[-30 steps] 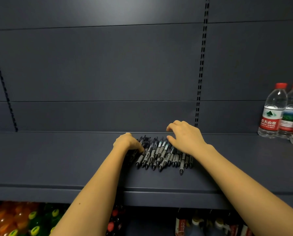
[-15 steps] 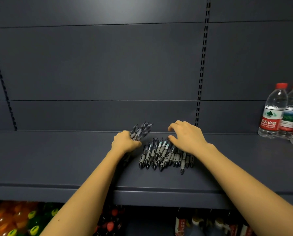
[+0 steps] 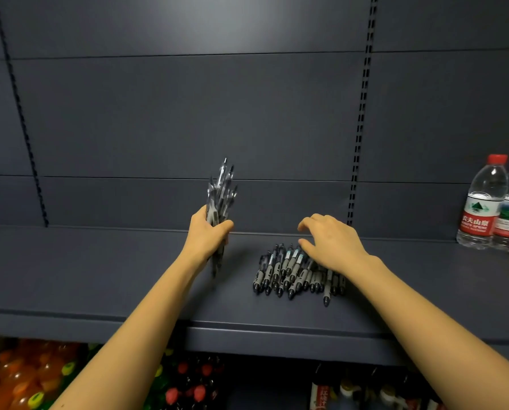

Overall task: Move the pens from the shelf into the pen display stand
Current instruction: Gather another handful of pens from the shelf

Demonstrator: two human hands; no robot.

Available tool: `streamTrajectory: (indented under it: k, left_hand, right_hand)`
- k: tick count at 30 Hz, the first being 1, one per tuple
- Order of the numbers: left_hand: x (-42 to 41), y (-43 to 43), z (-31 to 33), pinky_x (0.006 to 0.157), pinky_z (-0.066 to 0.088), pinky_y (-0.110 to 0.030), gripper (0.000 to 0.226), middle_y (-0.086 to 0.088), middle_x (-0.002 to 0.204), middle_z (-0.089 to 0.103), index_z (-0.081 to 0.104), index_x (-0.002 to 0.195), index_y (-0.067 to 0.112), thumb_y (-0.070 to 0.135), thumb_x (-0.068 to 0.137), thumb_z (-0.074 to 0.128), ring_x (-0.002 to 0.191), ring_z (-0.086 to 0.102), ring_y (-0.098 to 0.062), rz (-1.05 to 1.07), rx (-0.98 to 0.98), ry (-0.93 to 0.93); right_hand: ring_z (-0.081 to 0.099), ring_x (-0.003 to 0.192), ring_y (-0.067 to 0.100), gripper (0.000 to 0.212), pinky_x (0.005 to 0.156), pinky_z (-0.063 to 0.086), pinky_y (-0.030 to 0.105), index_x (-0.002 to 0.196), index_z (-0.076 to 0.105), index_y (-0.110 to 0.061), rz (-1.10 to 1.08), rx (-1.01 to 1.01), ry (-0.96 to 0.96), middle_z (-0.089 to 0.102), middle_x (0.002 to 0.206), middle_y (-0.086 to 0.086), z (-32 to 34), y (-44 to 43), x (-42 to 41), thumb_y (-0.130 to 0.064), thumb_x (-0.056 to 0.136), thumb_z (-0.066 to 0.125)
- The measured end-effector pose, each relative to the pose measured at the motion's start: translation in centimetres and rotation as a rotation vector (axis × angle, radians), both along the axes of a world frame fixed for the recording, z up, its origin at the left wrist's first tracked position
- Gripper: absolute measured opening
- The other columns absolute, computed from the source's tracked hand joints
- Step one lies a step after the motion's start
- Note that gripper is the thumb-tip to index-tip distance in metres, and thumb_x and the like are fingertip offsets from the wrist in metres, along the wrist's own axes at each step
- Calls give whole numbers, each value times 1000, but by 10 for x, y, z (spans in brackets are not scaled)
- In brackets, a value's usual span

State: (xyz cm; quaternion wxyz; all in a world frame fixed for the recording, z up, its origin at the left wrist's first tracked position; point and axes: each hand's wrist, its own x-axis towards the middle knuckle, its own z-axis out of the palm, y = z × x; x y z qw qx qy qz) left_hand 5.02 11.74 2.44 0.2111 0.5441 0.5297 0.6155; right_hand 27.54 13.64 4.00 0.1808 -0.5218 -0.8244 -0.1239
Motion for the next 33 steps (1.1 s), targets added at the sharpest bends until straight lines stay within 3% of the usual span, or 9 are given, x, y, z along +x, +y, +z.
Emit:
streamTrajectory:
  k: [5, 17, 23, 27, 33]
  left_hand:
    - [-34, -43, 6, 45, 43, -19, 24, -13, 64, 46, 40, 76, 12, -9, 81, 52, 51, 44, -18, 95, 92, 17]
    - [-207, -226, -2, 42, 40, -17, 27, -12, 62, 47, 42, 76, 14, -11, 80, 53, 50, 43, -18, 602, 122, 11]
    - [-293, -334, -3, 47, 41, -16, 30, -1, 65, 53, 49, 80, 19, -10, 82, 57, 50, 47, -4, 816, 170, 10]
    - [-354, -396, 0, 53, 39, -28, 35, -2, 59, 51, 49, 79, 22, -12, 82, 55, 53, 46, -15, 903, 173, 32]
    - [-432, -450, 0, 47, 43, -23, 31, -8, 63, 49, 48, 82, 19, -11, 83, 54, 52, 46, -18, 970, 150, 53]
  right_hand:
    - [45, 124, 17, 38, 89, 46, 34, 134, 45, -21, 134, -6, 26, 50, 134, -4, 0, -9, -48, -34, 98, 45]
    - [47, 122, 15, 38, 87, 46, 32, 133, 46, -23, 683, 18, 23, 51, 133, -5, -4, -100, -280, -35, 98, 46]
    - [47, 122, 18, 37, 88, 47, 34, 133, 47, -23, 921, -3, 35, 51, 133, -3, -2, -180, -408, -34, 97, 47]
    - [47, 122, 19, 37, 89, 45, 34, 133, 47, -21, 1018, -24, 59, 52, 132, -2, -1, -233, -487, -32, 97, 47]
    - [50, 119, 20, 35, 89, 46, 36, 129, 49, -20, 1068, -12, 58, 54, 128, -1, 0, -281, -581, -32, 96, 47]
